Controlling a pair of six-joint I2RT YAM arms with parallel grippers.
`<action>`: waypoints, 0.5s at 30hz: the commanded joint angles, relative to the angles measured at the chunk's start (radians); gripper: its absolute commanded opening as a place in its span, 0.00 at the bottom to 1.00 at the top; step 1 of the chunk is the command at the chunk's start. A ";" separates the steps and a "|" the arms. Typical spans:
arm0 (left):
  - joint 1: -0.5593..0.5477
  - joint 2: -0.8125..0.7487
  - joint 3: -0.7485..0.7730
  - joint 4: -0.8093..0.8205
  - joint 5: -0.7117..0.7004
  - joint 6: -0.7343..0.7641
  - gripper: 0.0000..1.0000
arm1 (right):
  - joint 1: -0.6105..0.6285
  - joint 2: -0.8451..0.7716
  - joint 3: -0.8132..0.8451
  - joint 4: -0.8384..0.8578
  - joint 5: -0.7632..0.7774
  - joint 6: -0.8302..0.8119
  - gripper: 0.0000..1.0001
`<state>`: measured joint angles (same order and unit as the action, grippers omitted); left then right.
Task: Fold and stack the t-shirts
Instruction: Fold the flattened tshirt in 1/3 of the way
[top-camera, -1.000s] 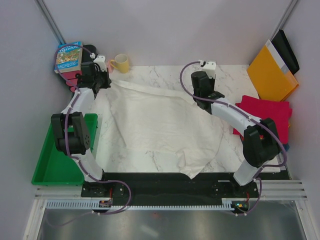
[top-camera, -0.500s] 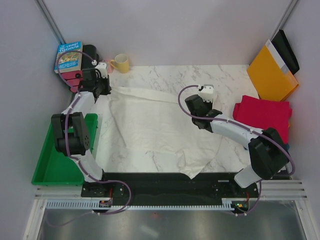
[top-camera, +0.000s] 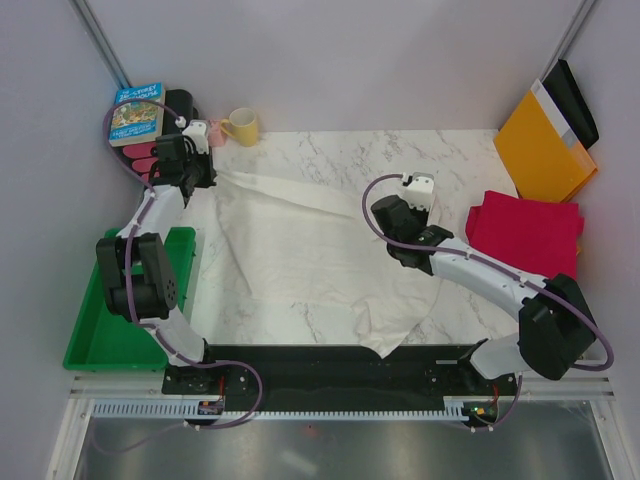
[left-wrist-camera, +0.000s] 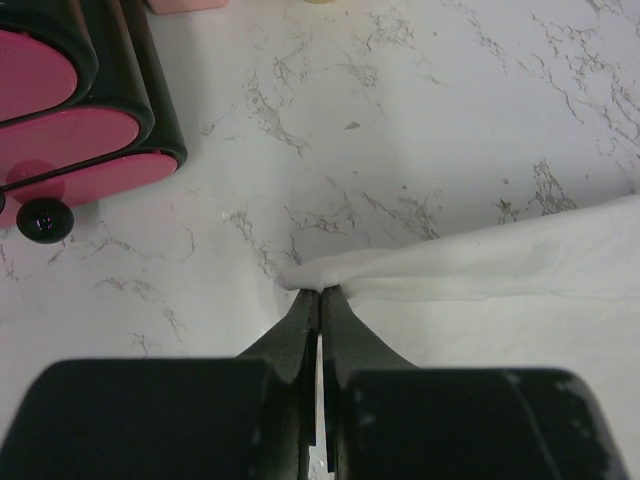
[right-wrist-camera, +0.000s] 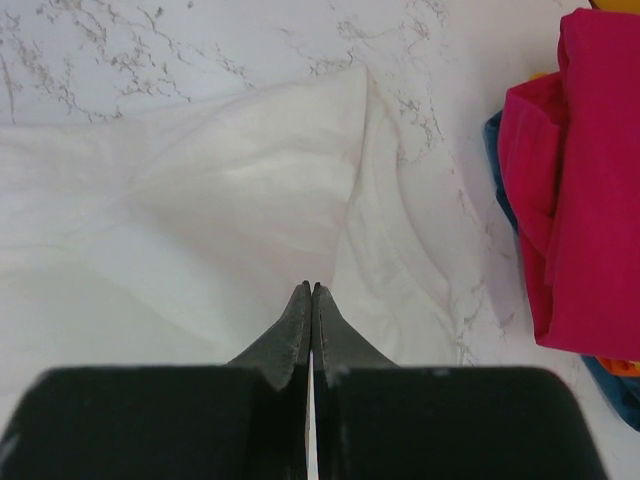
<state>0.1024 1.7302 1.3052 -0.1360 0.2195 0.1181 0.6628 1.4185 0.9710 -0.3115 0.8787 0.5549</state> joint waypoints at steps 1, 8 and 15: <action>0.008 -0.006 -0.007 0.009 0.012 0.029 0.02 | 0.015 -0.013 -0.058 -0.034 0.020 0.080 0.00; 0.008 0.049 -0.081 0.030 0.012 0.037 0.02 | 0.030 0.037 -0.140 -0.032 -0.023 0.160 0.00; 0.008 0.071 -0.096 -0.004 0.030 0.071 0.02 | 0.032 0.091 -0.152 -0.034 -0.061 0.185 0.00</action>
<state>0.1055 1.7977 1.2072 -0.1360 0.2199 0.1299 0.6903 1.4834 0.8234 -0.3481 0.8375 0.6952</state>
